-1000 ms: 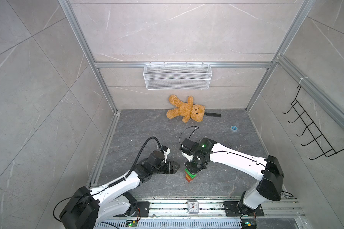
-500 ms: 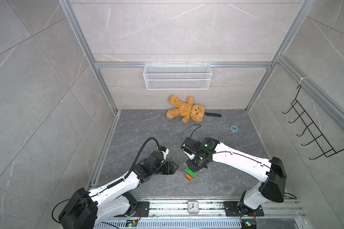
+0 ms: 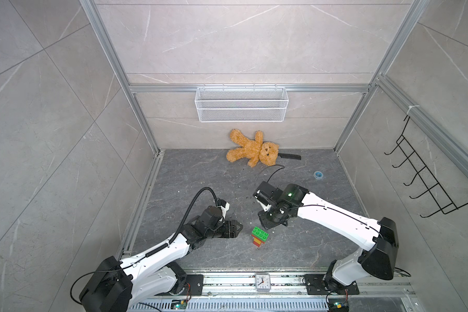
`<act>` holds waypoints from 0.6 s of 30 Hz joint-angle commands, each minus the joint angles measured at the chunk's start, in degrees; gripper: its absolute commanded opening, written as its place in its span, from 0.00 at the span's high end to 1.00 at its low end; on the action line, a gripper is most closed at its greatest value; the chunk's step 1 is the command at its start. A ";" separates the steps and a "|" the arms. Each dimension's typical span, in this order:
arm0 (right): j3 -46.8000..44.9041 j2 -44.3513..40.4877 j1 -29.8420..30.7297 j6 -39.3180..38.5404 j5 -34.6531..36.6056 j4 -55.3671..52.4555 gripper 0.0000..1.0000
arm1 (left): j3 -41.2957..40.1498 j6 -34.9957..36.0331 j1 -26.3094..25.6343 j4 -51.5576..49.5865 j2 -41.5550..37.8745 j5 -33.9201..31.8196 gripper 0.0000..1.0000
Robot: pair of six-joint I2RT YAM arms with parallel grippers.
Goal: Assemble an ice cream with lego
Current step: Pick up the lego brick from the center of the board.
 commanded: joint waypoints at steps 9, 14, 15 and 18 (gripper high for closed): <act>-20.59 -0.97 -23.30 -0.15 -6.48 18.09 0.40 | 2.19 3.21 -0.35 -4.35 -2.35 -3.47 0.24; -23.26 2.92 -29.47 -1.54 -10.83 25.22 0.36 | 2.90 4.14 -0.35 -5.57 -1.89 -4.58 0.23; -22.94 3.99 -29.93 -1.79 -11.10 25.91 0.34 | 3.09 4.25 -0.35 -5.70 -1.74 -4.79 0.23; -21.33 7.59 -31.15 -3.12 -11.92 26.91 0.28 | 3.15 4.22 -0.35 -5.85 -1.39 -5.07 0.23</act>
